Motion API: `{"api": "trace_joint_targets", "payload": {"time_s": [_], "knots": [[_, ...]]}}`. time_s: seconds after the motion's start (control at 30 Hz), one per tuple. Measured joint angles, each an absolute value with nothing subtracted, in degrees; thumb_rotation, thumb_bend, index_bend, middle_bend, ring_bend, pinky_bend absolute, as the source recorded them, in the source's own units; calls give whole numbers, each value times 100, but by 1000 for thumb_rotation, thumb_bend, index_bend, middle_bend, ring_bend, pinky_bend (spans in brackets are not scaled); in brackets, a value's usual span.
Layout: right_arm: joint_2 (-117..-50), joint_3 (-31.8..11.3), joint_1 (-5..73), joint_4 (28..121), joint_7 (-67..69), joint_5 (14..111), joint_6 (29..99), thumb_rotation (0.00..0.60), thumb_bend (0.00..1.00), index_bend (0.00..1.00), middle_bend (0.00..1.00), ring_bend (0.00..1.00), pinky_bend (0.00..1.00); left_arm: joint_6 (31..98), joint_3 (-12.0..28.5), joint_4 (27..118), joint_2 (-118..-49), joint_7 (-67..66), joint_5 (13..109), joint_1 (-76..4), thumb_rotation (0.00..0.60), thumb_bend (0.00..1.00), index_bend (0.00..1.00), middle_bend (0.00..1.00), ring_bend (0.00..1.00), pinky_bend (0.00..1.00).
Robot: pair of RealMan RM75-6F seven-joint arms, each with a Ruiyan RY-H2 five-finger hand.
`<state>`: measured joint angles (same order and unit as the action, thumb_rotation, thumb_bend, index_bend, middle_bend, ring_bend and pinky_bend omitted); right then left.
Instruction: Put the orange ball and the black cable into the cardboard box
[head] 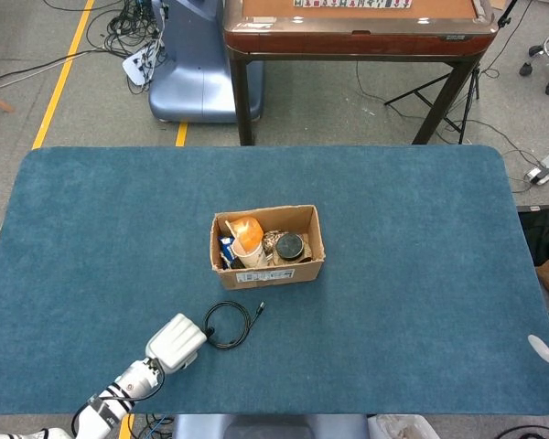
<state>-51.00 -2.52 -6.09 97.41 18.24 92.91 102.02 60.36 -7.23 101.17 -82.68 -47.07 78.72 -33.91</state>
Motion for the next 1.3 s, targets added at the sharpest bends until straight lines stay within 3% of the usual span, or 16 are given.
{"api": "trace_joint_targets", "payload": {"time_s": [1.3], "knots": [[-4992,-491,-966,9594,2423,8900,10570,600,100,254,365,292,287,5444,-459,9405,-8748,-4336,7856,-3681,600,284,478,860,827,972]]}}
